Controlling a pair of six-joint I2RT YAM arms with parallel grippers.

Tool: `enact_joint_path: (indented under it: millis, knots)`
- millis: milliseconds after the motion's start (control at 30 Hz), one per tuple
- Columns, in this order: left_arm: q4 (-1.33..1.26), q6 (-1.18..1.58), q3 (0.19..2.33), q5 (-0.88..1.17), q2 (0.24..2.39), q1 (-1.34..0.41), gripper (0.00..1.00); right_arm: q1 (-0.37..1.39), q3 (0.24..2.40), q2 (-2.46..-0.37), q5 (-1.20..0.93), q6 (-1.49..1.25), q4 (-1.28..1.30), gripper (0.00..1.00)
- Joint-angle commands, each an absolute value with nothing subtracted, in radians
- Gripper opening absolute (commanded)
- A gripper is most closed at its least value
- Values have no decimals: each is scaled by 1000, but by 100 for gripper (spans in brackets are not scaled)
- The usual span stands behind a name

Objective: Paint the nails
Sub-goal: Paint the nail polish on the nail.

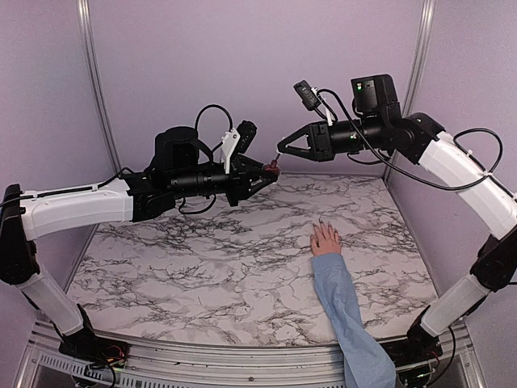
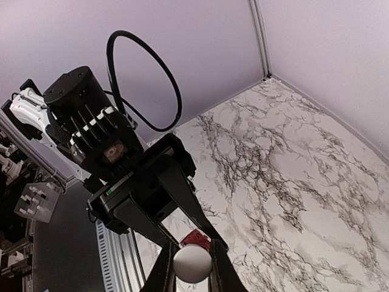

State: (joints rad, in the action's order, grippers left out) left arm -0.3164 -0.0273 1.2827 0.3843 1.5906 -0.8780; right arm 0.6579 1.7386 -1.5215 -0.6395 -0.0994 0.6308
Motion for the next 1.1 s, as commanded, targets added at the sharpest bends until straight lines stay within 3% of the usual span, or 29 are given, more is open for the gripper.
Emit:
enact_joint_path:
  millis: [0,1067]
  knots:
    - [-344,-29,1315,392,1596,-877,0,656,1775,-1493,-649,-84,632,0]
    - [-344,-25,1300,376,1581,-876,0,596,1789,-1481,-515,-100,649,0]
